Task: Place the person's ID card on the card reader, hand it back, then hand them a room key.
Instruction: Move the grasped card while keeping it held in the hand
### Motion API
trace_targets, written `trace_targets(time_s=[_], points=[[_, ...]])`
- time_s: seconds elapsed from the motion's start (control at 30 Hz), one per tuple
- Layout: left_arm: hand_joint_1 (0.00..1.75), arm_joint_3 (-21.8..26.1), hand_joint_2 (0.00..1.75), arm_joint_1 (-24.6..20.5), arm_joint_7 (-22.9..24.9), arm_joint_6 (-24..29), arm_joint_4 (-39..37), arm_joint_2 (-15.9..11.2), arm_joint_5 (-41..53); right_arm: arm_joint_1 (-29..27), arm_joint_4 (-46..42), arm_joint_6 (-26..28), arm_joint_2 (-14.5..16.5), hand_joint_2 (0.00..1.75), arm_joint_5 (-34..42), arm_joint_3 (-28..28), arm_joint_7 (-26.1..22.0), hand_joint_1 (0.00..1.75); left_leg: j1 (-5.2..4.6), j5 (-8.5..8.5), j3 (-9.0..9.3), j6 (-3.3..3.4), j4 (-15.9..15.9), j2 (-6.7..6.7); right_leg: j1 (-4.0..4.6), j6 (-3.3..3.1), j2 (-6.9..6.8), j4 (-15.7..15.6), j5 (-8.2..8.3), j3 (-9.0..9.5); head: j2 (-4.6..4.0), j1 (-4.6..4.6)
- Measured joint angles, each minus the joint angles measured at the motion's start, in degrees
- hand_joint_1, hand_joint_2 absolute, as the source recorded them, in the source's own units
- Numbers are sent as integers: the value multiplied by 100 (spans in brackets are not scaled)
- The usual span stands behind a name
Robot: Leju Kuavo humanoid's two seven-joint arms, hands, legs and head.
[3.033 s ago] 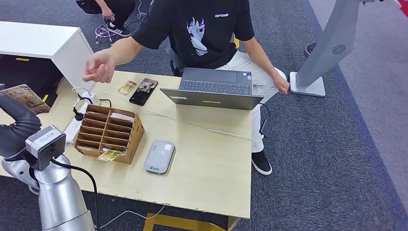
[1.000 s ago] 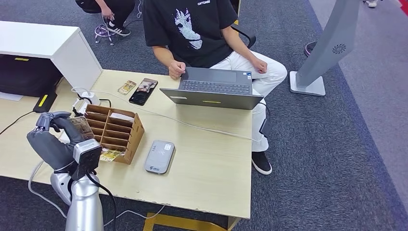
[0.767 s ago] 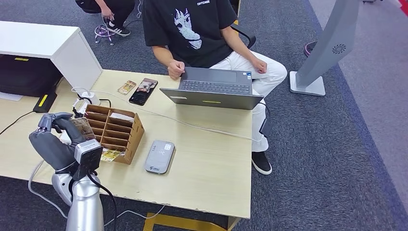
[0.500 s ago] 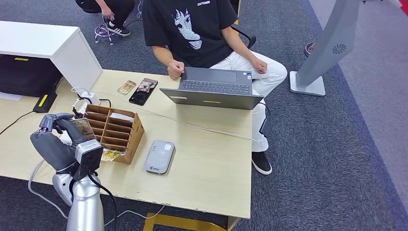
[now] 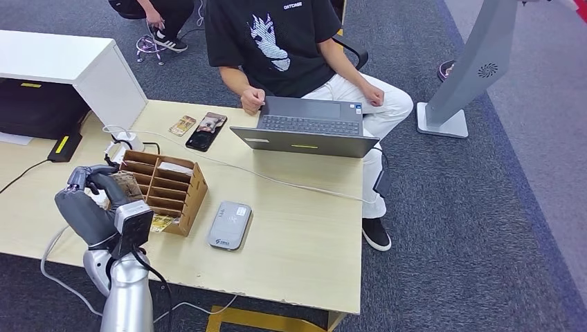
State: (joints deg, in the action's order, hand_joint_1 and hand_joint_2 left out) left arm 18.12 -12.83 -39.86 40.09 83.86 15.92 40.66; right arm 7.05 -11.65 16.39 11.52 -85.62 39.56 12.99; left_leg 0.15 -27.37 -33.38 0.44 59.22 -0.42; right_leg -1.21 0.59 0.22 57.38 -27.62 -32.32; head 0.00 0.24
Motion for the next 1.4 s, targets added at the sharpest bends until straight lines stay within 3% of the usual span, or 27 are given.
trace_targets(time_s=[0.53,1.4], points=[[175,-2,175,-249,-10,0,-1007,86,208,111,0,-36,7,175,-47,0,39,0,0,0,1,0,0,4,0,0,3,0,1,-1,-1,1],[175,-4,175,-341,-12,0,-1501,117,287,169,-1,-72,15,175,-51,-39,95,0,0,0,1,0,0,4,0,0,3,0,1,-1,0,1]])
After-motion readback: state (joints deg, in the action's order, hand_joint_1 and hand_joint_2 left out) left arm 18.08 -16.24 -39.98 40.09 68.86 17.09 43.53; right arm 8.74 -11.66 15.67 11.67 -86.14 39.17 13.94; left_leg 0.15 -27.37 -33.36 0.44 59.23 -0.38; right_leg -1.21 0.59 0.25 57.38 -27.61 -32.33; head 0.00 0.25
